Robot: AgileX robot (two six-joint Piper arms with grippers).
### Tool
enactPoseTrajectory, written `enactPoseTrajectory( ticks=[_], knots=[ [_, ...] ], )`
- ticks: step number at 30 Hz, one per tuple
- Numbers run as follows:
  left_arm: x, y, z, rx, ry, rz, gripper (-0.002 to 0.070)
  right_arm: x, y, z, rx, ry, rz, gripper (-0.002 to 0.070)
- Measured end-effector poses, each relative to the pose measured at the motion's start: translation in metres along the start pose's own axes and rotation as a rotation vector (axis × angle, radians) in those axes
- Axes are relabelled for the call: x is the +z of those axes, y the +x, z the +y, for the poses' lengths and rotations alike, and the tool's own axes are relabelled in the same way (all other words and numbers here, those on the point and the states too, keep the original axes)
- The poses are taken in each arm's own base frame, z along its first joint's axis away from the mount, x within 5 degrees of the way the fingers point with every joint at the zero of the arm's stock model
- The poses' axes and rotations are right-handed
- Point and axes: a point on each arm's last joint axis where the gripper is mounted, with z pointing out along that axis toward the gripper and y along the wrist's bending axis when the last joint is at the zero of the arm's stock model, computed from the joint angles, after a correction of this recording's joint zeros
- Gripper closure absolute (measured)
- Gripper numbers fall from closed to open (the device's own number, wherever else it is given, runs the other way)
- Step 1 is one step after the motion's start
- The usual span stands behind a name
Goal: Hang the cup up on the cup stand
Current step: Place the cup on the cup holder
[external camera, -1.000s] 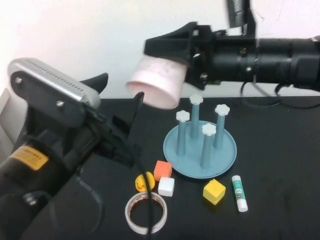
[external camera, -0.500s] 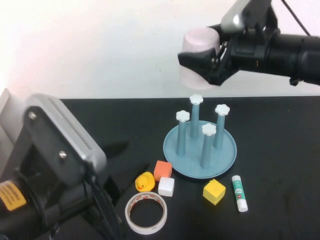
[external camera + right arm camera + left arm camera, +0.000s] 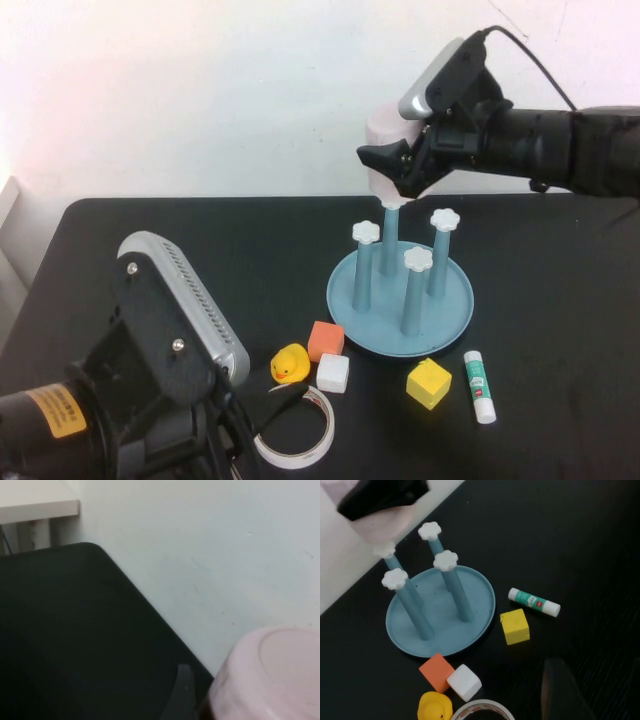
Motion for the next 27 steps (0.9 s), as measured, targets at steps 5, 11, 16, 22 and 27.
enactPoseTrajectory(
  ticks=[5, 11, 16, 22, 27],
  knots=[
    [0.000, 0.001, -0.001, 0.002, 0.007, 0.009, 0.0416, 0.022, 0.011, -0.008, 0.003, 0.007, 0.004, 0.0076],
    [0.000, 0.001, 0.000, 0.035, -0.001, 0.016, 0.0416, 0.045, 0.031, -0.013, 0.018, 0.003, 0.019, 0.0076],
    [0.001, 0.002, 0.000, 0.047, -0.002, 0.024, 0.0417, 0.056, 0.049, -0.012, 0.103, -0.003, 0.046, 0.0057],
    [0.002, 0.003, 0.001, 0.027, -0.002, 0.028, 0.0417, 0.060, 0.057, -0.011, 0.170, -0.005, 0.062, -0.0008],
    [-0.003, 0.003, -0.001, 0.026, 0.010, 0.036, 0.0523, 0.055, 0.048, -0.013, 0.198, 0.003, 0.046, -0.0010]
  ],
)
